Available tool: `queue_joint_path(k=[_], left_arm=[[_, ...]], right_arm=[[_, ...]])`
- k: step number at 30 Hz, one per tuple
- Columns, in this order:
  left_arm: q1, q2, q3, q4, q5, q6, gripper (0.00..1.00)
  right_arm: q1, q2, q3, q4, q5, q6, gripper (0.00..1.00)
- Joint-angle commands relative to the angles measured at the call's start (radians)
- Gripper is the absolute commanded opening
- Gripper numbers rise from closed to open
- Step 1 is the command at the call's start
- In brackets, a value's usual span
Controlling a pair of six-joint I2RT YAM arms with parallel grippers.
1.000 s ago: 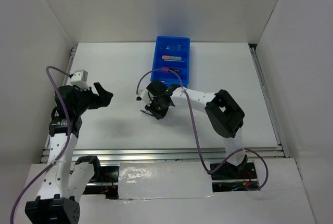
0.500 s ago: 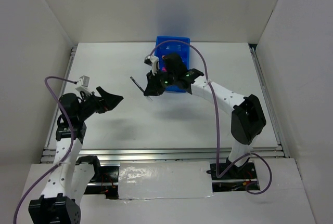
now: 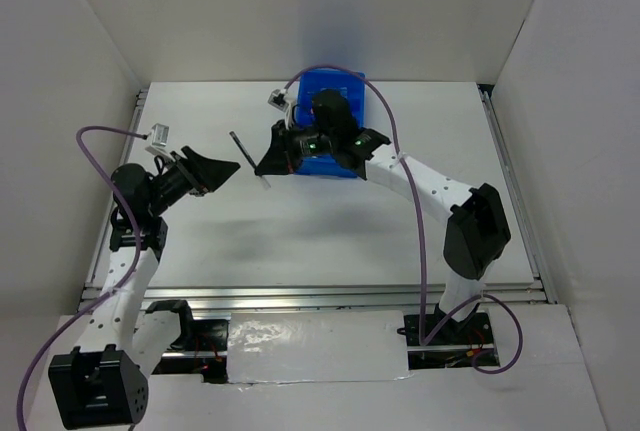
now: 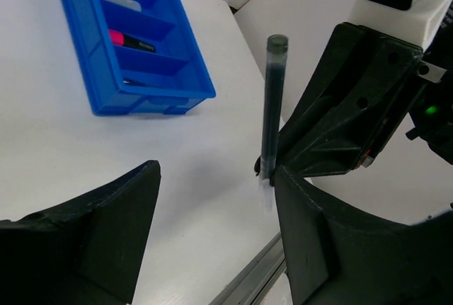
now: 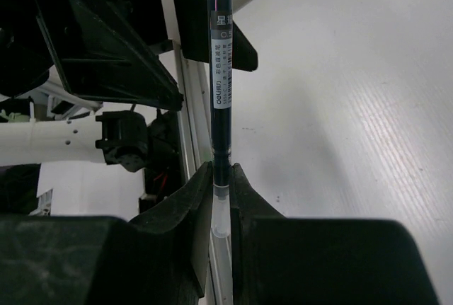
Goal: Sort the stationery into containers
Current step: Pass the stationery from the right arm to the left, then place the stationery into the container
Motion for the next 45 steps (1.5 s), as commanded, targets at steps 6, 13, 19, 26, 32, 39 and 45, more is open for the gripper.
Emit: queue_joint_path(k=[6, 13, 19, 26, 32, 39, 45], left_arm=[[-0.034, -0.007, 0.049, 0.145, 0.051, -0.017, 0.72], [-0.036, -0.001, 0.055, 0.155, 0.050, -0.022, 0.61], [-0.039, 0.026, 0.063, 0.188, 0.053, -0.053, 0.58], [-0.040, 0.040, 0.072, 0.182, 0.060, -0.056, 0.21], [-0.046, 0.066, 0.136, 0.122, 0.039, -0.013, 0.00], [-0.155, 0.233, 0.322, 0.008, -0.020, 0.300, 0.00], [-0.250, 0.493, 0.585, -0.029, 0.079, 0.623, 0.00]], right_arm=[[0.031, 0.014, 0.062, 0.068, -0.061, 0.031, 0.00], [0.045, 0.021, 0.065, 0.070, -0.078, 0.020, 0.00], [0.060, 0.026, 0.068, 0.077, -0.086, 0.016, 0.00], [0.062, 0.021, 0.071, 0.074, -0.078, 0.016, 0.02], [0.006, -0.024, 0.069, 0.036, 0.014, 0.034, 0.54], [-0.266, -0.147, 0.025, -0.025, 0.078, 0.036, 0.65], [-0.472, -0.281, -0.130, -0.123, 0.103, -0.095, 0.65]])
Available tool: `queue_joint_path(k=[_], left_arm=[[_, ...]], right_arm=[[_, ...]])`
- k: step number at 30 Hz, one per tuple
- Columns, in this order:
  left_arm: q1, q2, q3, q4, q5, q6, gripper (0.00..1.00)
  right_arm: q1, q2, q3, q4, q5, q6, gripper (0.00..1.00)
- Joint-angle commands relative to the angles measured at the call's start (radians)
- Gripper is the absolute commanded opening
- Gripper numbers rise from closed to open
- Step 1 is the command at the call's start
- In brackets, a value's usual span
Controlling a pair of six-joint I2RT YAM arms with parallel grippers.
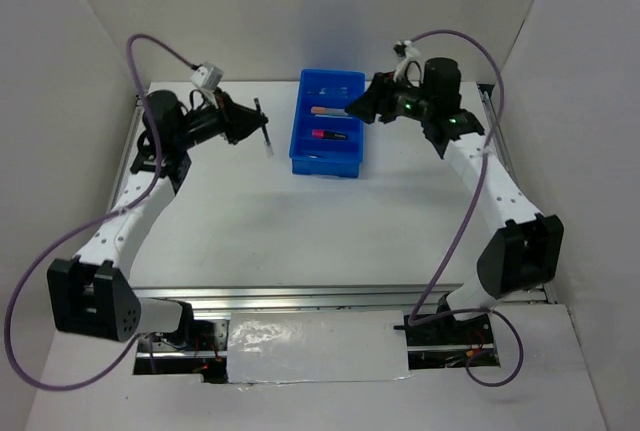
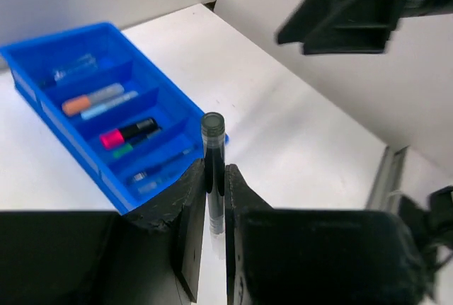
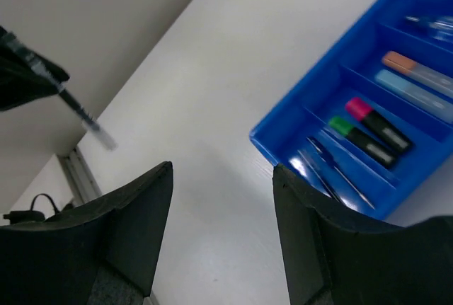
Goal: Sort the stationery into containers
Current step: Place the stationery into the container
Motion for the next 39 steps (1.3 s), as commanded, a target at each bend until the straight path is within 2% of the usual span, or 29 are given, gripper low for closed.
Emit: queue_joint_path(k=[1, 3, 7, 10, 17, 20, 27, 32, 35, 36, 39], left_arm=[[-0.071, 0.121, 0.150, -0.045, 0.029, 0.333, 0.00], [-0.100, 0.199, 0.237, -0.062, 0.017, 0.428, 0.00], [-0.171, 0.372, 0.443, -0.230, 0.044, 0.686, 0.00], [-0.215, 0.484, 0.561, -0.295, 0.031, 0.813, 0.00], [-0.269, 0.767, 0.886, -0.502, 0.046, 0.985, 0.00], [-0.281, 0.840, 0.960, -0.583, 0.046, 1.070, 0.01], [-0.331, 0.905, 0.971, -0.748, 0.005, 1.311, 0.02], [-0.344, 0.939, 0.965, -0.800, -0.029, 1.358, 0.03], [-0.344, 0.957, 0.963, -0.803, -0.049, 1.351, 0.10], [-0.344, 0.959, 0.963, -0.803, -0.051, 1.349, 0.16], [-0.347, 0.979, 0.965, -0.792, -0.070, 1.337, 0.24]], right_arm=[[-0.054, -0.126, -0.092, -0.079, 0.012, -0.091, 0.65], [-0.090, -0.165, -0.153, -0.081, 0.025, -0.096, 0.65], [-0.162, -0.265, -0.230, -0.076, 0.043, -0.109, 0.65], [-0.204, -0.308, -0.269, -0.099, 0.045, -0.134, 0.65], [-0.302, -0.360, -0.333, -0.115, 0.037, -0.143, 0.65], [-0.337, -0.362, -0.341, -0.108, 0.034, -0.139, 0.65], [-0.388, -0.346, -0.338, -0.104, 0.012, -0.134, 0.65], [-0.392, -0.329, -0.333, -0.105, 0.003, -0.134, 0.65], [-0.394, -0.322, -0.329, -0.104, 0.000, -0.134, 0.65], [-0.392, -0.319, -0.329, -0.104, -0.003, -0.131, 0.65], [-0.392, -0.320, -0.336, -0.102, -0.006, -0.131, 0.65]])
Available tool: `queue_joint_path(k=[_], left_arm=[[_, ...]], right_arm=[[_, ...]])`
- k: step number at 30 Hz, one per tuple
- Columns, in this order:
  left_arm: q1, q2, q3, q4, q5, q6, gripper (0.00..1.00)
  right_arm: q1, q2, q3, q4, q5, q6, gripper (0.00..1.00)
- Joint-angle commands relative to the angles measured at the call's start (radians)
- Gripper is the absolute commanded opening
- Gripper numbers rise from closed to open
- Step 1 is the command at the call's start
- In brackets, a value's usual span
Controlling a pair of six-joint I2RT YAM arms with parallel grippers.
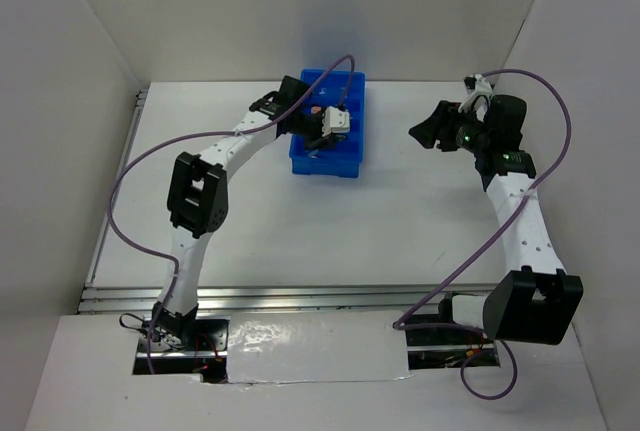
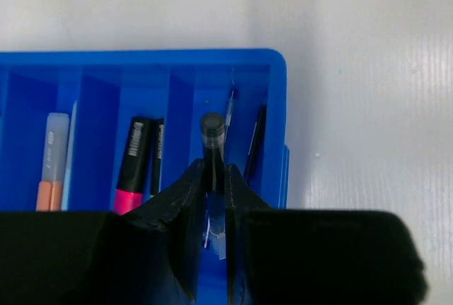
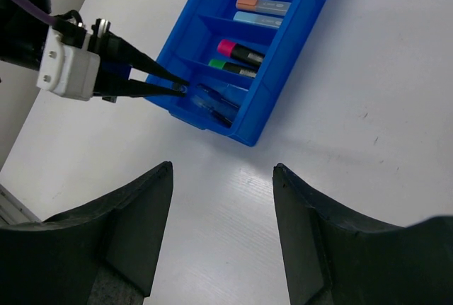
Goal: Sort the stationery into containers
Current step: Place the stationery into the container
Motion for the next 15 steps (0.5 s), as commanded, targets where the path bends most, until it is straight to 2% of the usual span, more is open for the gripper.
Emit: queue_joint_path(k=[1, 7, 10, 11, 15], left_arm=[[0.000, 0.021, 0.029, 0.002, -0.012, 0.030, 0.26], [-0.004, 0.047, 0.052, 0.039, -0.067, -0.023, 0.38], [-0.006, 0.046, 0.063, 0.064, -0.081, -0.061, 0.57], [-0.007, 0.043, 0.063, 0.074, -0.081, -0.064, 0.66], [-0.007, -0.002, 0.076, 0.140, -0.072, -0.140, 0.74]], right_arm=[[-0.005, 0.000, -0.001, 0.014, -0.019, -0.004, 0.65], [-0.004, -0.011, -0.015, 0.020, -0.019, -0.003, 0.65], [-0.004, -0.016, -0.019, 0.021, -0.019, 0.000, 0.66], [-0.005, -0.016, -0.021, 0.021, -0.019, 0.002, 0.66], [-0.002, -0.016, -0.016, 0.021, -0.020, -0.001, 0.66]])
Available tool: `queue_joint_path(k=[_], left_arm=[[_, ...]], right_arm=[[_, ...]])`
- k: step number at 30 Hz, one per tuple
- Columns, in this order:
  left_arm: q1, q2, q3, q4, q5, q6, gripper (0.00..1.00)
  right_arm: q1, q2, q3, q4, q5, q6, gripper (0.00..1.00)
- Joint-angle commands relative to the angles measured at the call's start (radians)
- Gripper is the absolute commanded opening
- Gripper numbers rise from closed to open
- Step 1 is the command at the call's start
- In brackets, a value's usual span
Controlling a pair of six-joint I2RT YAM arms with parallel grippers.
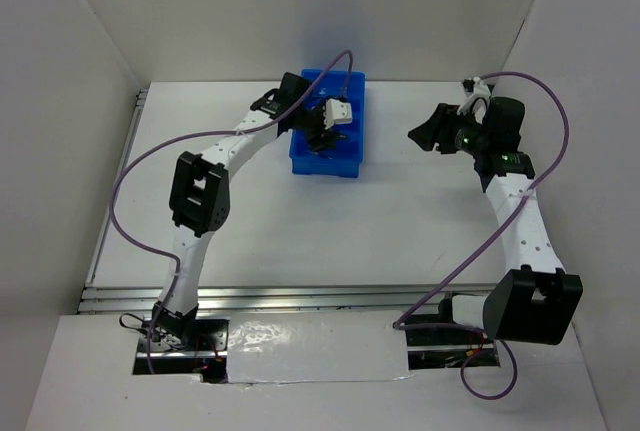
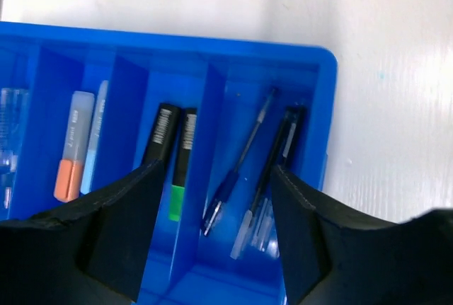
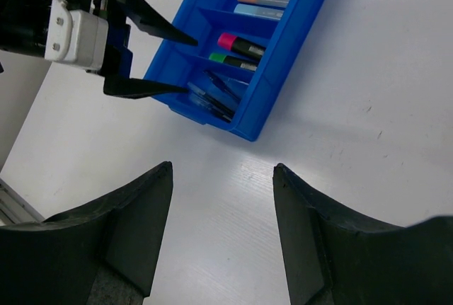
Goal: Sort the stationery into containers
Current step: Place the stationery into the container
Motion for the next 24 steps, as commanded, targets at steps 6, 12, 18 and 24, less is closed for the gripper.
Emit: queue_joint_path(k=[6, 12, 18, 24], left_arm=[[0.015, -0.169, 0.083, 0.227, -0.012, -0.464, 0.99], [0.124, -0.284, 0.077, -0.002, -0.065, -0.635, 0.99], [0.244, -0.490, -0.326, -0.033, -0.347, -0.743, 0.99], [0.339, -0.718, -0.736, 0.121, -0.495, -0.762, 0.99]], right_arm=[[0.022, 0.009, 0.042, -0.047, 0.045, -0.089, 0.66], [0.060, 0.074, 0.142, -0.236, 0.212, -0.253, 0.90], [0.013, 0.062, 0.061, -0.235, 0.309, -0.324, 1.00], [-0.035, -0.020, -0.078, -0.153, 0.311, -0.344, 1.00]])
